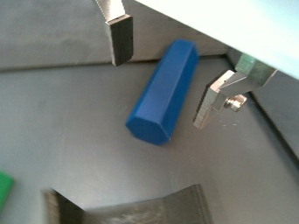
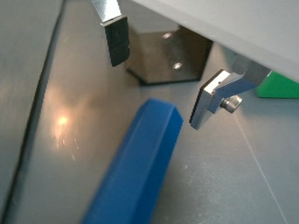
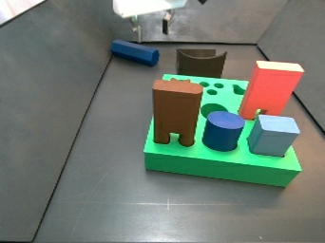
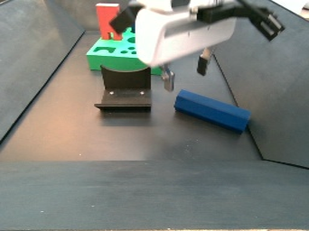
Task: Pick up the hexagon object. Move up. Place the hexagon object on the fixture. Regrasp the hexagon object. Move to above the board. Insert the hexagon object.
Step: Pick up the hexagon object.
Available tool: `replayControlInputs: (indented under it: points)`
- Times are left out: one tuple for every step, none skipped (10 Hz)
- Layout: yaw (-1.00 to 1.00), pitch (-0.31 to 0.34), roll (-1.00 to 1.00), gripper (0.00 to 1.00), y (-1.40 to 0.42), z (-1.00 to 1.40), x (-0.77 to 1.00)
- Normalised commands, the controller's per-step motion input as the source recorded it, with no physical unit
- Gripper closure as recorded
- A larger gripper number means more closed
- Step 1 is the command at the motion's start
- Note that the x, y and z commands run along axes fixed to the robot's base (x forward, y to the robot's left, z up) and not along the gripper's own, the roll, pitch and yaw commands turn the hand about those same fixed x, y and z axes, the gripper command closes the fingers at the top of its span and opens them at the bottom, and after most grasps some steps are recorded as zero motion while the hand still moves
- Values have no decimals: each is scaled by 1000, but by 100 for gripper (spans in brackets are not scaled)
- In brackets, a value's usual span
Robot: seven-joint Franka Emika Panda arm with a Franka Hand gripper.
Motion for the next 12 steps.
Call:
replayControlInputs:
  points:
    - [994,-16,-40,0,74,-931,0]
    - [946,-43,0,0,140,-966,0]
    - [923,-89,0,0,169,-974,-14]
    - [891,-83,0,0,211,-994,0]
    - [751,-47,0,0,163,-1000,0]
    - [700,-51,0,0,174,-1000,0]
    - [614,-61,0,0,91,-1000,0]
    - [551,-90,14,0,20,-1000,-6]
    - [257,0,-31,0,109,-266,49]
    - [0,-26,-1,0,0,0,0]
    - [0,-67,0,0,0,0,-26]
    - [0,0,0,0,0,0,0]
